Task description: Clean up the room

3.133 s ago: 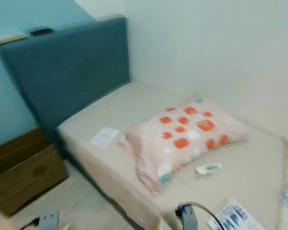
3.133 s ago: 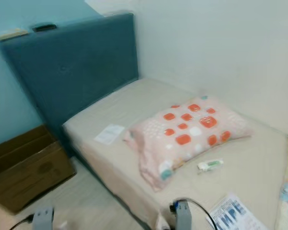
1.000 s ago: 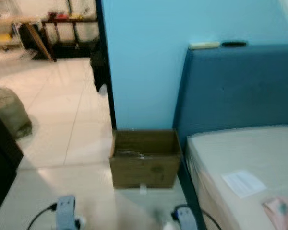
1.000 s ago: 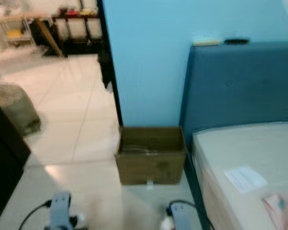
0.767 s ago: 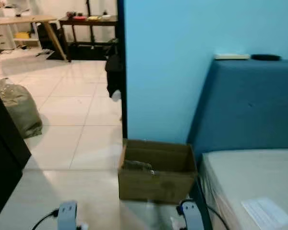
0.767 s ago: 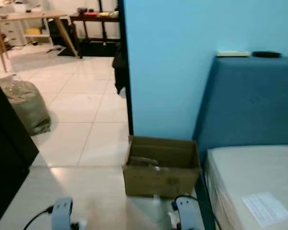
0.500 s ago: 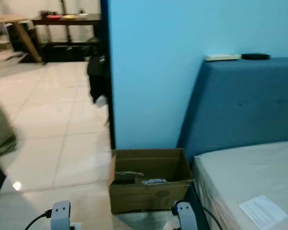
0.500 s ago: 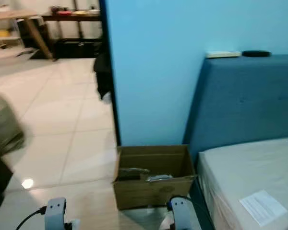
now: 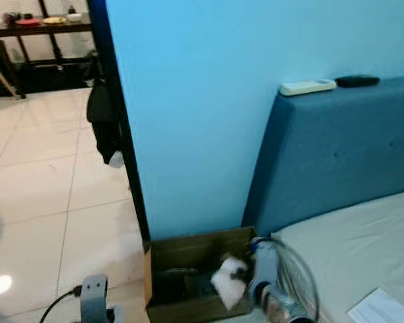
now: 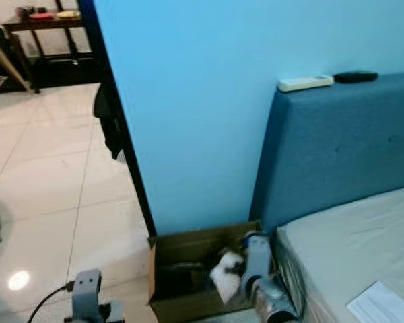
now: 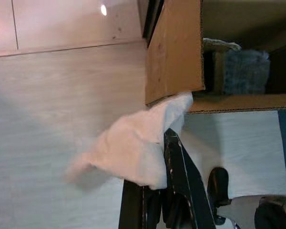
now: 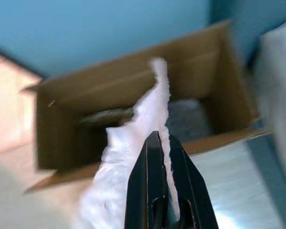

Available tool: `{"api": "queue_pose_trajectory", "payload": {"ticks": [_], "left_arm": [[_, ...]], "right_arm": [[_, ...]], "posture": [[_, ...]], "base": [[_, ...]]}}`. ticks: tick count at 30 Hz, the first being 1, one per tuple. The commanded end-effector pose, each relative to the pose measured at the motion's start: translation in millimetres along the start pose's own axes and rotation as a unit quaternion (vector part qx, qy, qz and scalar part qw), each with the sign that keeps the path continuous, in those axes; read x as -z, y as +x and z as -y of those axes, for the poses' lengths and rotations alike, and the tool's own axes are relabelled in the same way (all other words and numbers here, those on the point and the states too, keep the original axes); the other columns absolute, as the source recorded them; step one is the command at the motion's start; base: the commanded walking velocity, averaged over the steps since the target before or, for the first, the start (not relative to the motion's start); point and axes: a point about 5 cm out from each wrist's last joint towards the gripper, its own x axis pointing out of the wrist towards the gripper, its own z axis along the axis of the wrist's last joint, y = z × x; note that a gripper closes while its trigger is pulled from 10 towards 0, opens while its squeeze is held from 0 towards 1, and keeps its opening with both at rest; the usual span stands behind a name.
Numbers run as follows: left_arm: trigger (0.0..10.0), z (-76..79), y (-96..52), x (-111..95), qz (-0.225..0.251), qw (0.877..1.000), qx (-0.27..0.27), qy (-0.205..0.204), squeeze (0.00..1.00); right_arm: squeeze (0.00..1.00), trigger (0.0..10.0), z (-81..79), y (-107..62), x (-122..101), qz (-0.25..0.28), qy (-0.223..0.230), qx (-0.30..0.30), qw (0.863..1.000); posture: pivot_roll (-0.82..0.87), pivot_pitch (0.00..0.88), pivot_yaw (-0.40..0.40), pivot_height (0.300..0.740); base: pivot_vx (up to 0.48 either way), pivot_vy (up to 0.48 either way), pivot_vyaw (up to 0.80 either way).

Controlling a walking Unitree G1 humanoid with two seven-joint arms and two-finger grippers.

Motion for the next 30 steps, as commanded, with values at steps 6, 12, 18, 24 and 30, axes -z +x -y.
{"api": "queue_pose_trajectory", "payload": {"ticks": [6, 12, 18, 24, 30], "left_arm": [[10.0, -2.5, -4.1, 16.7, -0.025, 1.000, 0.000, 0.000, 0.00], [10.0, -5.0, -6.1, 21.6, -0.028, 1.000, 0.000, 0.002, 0.00], [10.0, -10.7, -11.0, 32.6, -0.033, 0.999, 0.000, 0.006, 0.00], [10.0, -24.0, -21.0, 48.6, -0.034, 0.999, 0.002, 0.017, 0.00], [10.0, -34.9, -28.6, 57.2, -0.030, 0.999, 0.000, 0.018, 0.00]], "right_arm": [[0.00, 10.0, 11.1, -0.2, -6.0, -0.005, -0.020, 0.054, 0.998], [0.00, 10.0, 4.2, 4.0, -19.5, 0.012, -0.001, 0.039, 0.999], [0.00, 10.0, -6.1, 8.7, -37.0, 0.033, 0.015, 0.020, 0.999], [0.00, 10.0, -9.9, 11.0, -49.2, 0.047, 0.032, 0.021, 0.998], [0.78, 10.0, -11.3, 11.9, -55.7, 0.058, 0.041, 0.026, 0.997]], "posture": [[0.03, 0.000, -0.032, 0.712], [0.06, 0.000, -0.043, 0.712], [0.11, 0.065, -0.047, 0.712], [0.17, 0.182, -0.031, 0.712], [0.21, 0.219, -0.019, 0.712]], "base": [[0.000, 0.000, 0.00], [0.000, 0.000, 0.00], [0.000, 0.000, 0.00], [0.000, 0.000, 0.00], [0.000, 0.000, 0.00]]}}
